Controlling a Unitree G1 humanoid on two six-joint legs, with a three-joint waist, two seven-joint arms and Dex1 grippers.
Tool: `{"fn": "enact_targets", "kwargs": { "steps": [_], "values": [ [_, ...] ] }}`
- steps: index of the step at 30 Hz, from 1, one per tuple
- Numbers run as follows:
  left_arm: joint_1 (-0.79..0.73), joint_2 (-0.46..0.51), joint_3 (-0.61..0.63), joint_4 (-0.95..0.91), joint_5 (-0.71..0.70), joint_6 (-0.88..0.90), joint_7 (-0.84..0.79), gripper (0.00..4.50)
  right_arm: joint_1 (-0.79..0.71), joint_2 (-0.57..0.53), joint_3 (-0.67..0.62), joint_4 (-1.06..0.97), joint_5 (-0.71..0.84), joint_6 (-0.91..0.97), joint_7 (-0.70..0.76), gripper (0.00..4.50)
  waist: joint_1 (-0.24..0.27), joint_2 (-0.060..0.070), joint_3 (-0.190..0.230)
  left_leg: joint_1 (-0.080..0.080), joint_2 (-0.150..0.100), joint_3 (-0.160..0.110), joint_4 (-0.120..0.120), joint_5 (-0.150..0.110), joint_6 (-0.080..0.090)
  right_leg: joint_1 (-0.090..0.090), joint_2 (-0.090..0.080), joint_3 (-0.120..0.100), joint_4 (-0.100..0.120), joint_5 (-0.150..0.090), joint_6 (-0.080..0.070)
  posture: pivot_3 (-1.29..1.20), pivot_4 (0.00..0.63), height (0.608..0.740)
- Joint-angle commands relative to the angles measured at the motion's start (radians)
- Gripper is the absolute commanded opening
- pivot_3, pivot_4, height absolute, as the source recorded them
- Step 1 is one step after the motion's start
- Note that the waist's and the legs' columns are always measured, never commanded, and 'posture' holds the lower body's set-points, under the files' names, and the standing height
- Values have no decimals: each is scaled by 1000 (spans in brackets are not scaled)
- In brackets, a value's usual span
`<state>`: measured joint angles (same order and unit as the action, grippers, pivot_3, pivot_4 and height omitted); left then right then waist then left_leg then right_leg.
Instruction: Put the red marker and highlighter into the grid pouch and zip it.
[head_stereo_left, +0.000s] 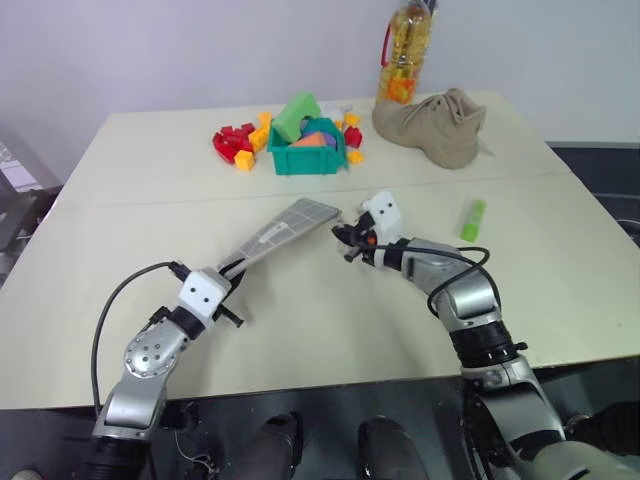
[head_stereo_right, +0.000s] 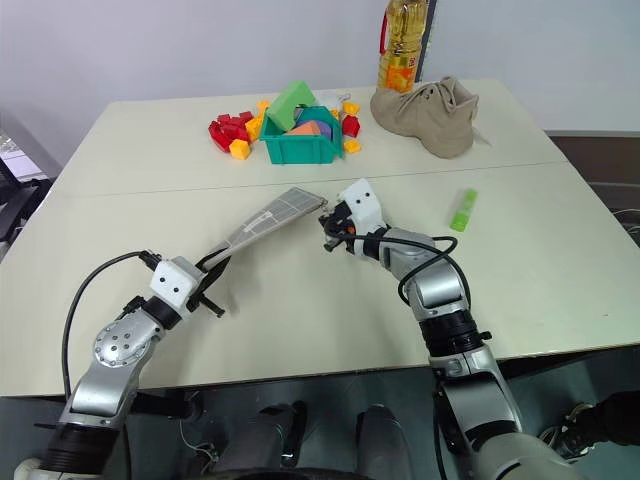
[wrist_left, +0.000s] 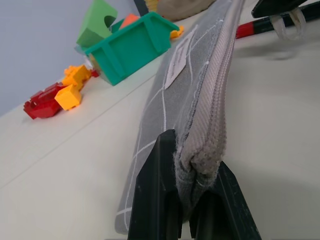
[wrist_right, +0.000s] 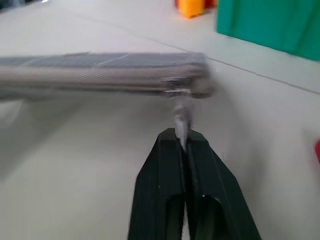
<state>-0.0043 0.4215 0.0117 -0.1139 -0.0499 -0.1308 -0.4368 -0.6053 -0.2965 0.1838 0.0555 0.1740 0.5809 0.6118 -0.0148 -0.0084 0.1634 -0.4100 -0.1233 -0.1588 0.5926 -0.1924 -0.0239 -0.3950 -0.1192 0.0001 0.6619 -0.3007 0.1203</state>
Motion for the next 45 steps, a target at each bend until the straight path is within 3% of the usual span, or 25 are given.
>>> {"fn": "enact_targets", "kwargs": {
  "steps": [1, 14, 21, 25, 30, 36, 44, 45],
  "values": [
    [-14, -25, -34, -70, 25, 54, 21, 0, 2, 10, 64, -104, -34, -6, -1, 45, 0, 0, 0, 0, 0, 0, 0, 0, 0, 0, 0, 0, 0, 0, 0, 0, 150, 740],
    [-96, -147, -93, -123, 67, 239, 101, 0, -27, 40, 268, -297, -40, 67, 86, 45, 2, 0, 0, 0, 0, 0, 0, 0, 0, 0, 0, 0, 0, 0, 0, 0, 150, 740],
    [-167, -197, -99, -92, 82, 286, 145, 0, -55, 50, 280, -292, -44, 51, 105, 45, 3, -1, 0, 0, 0, -1, 1, 0, 0, 1, 0, -1, 0, 0, 0, 0, 150, 740],
    [-184, -199, -93, -78, 93, 283, 163, 0, -54, 18, 218, -290, -21, 62, 123, 1285, 1, -1, 0, 0, 0, -1, 1, 0, 0, 0, 0, -1, 0, 0, 0, 0, 150, 740],
    [-180, -160, -63, -64, 106, 260, 171, 0, -33, -74, 103, -235, -50, 54, 68, 3824, 6, -1, 1, 0, 0, -1, 2, 0, 0, 1, 0, -1, -1, 0, 0, 0, 150, 740],
    [-174, -87, -50, -13, 136, 198, 160, 0, -12, -161, -57, -48, -81, 52, -45, 3824, 4, -1, 1, -1, -1, 0, 1, 0, 0, 1, 0, -1, -1, 0, 0, 0, 150, 740],
    [-184, -86, -60, 19, 140, 174, 157, 0, -3, -126, -185, 98, -18, 157, -104, 3824, 2, -1, 1, -1, 0, 0, 1, 0, 0, 1, 0, -1, -1, 0, 0, 0, 150, 740],
    [-185, -88, -62, 20, 141, 172, 156, 0, -2, -120, -193, 104, -13, 170, -110, 3323, 1, -1, 1, -1, 0, 0, 1, 0, 0, 1, 0, 0, -1, 0, 0, 0, 150, 740]
  ]
}}
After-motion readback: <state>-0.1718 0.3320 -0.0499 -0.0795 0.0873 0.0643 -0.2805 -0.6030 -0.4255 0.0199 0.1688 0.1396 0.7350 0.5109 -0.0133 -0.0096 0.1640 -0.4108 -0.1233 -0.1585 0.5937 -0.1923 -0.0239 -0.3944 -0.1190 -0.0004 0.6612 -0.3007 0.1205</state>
